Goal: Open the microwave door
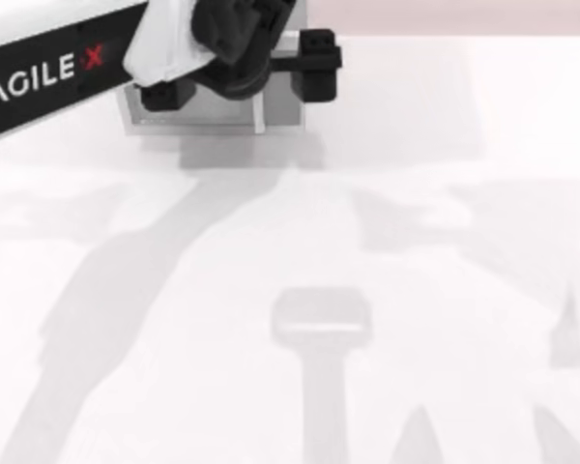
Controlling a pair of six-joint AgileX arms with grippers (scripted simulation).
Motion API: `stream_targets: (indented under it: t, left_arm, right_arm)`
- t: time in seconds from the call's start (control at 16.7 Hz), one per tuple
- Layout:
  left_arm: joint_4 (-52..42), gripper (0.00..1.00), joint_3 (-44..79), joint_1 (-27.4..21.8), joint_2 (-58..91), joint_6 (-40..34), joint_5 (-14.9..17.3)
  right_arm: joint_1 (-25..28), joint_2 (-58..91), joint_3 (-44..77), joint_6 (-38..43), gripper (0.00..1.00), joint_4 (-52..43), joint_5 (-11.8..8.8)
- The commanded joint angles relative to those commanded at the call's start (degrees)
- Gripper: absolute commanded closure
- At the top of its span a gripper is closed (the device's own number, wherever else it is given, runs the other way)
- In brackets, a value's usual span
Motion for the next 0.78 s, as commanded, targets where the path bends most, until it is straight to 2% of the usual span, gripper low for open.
stream_targets:
  t: [0.18, 0.54, 0.78]
  left_arm:
    - [0.94, 0.00, 0.38, 0.48, 0.90, 0.42, 0.30]
    - [8.19, 0.00, 4.48, 3.30, 11.81, 2.91, 2.14]
    - [8.64, 0.00, 4.67, 3.49, 12.28, 3.07, 2.26]
  right_arm:
    - [0.00, 0.00, 0.00, 0.00, 0.00, 0.00, 0.00]
    - [0.00, 0.00, 0.00, 0.00, 0.00, 0.00, 0.00]
    - [0.00, 0.00, 0.00, 0.00, 0.00, 0.00, 0.00]
